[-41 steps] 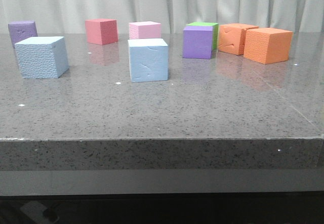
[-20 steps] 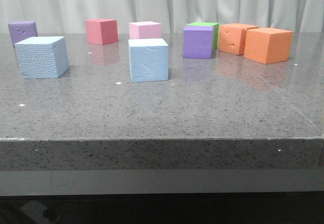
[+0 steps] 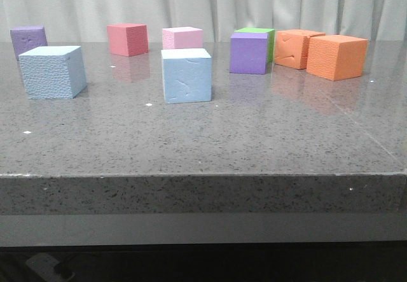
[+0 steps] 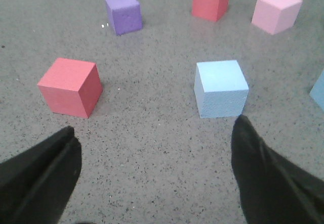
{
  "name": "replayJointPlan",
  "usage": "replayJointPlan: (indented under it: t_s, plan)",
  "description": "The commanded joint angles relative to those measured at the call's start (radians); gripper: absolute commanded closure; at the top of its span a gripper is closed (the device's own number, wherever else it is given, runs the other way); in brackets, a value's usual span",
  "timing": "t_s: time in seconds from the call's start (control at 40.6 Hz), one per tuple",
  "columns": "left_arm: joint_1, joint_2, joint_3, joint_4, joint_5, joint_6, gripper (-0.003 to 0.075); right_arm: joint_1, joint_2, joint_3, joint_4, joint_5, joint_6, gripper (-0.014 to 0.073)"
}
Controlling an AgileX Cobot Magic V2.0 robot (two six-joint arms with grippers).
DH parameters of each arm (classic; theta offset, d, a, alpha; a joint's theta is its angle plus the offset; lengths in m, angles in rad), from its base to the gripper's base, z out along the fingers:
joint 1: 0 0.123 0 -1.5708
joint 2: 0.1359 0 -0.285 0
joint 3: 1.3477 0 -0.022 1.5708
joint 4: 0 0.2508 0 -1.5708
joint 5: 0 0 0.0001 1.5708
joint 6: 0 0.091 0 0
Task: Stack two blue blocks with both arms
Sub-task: 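Open the right gripper and lift it away from the cube, then lower the left gripper onto the other light-blue cube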
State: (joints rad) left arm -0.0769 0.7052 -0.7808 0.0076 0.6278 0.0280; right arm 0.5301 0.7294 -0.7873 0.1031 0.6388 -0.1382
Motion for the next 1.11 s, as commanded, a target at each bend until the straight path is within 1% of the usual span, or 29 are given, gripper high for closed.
replayJointPlan:
  t_s: [0.0,0.074,0.197,0.32,0.443,0.615,0.812,0.96,1.083]
  plan:
    - [-0.041,0.085,-0.077,-0.014,-0.043,0.021,0.0113,0.002,-0.006,-0.022,0.006,-0.066,-0.011,0.0001]
    - [-0.091,0.144,-0.121,-0.008,-0.038,0.065,0.0113,0.002,-0.006,-0.022,0.006,-0.066,-0.011,0.0001]
    - [-0.164,0.266,-0.199,0.013,-0.038,0.067,0.0113,0.002,-0.006,-0.022,0.006,-0.065,-0.011,0.0001]
    - [-0.186,0.401,-0.299,0.015,-0.017,0.065,0.0108,0.002,-0.006,-0.022,0.006,-0.064,-0.011,0.0001]
    - [-0.186,0.553,-0.435,0.016,0.073,0.046,0.0108,0.002,-0.006,-0.022,0.006,-0.064,-0.011,0.0001]
    - [-0.186,0.757,-0.630,0.031,0.175,-0.036,0.0111,0.002,-0.006,-0.022,0.006,-0.064,-0.011,0.0001]
    - [-0.186,0.927,-0.784,0.031,0.254,-0.130,0.0111,0.002,-0.006,-0.022,0.006,-0.064,-0.011,0.0001]
    - [-0.186,1.023,-0.844,0.048,0.281,-0.203,0.0111,0.002,-0.006,-0.022,0.006,-0.064,-0.011,0.0001]
    - [-0.186,1.073,-0.850,0.086,0.290,-0.270,0.0111,0.002,-0.006,-0.022,0.006,-0.063,-0.011,0.0001]
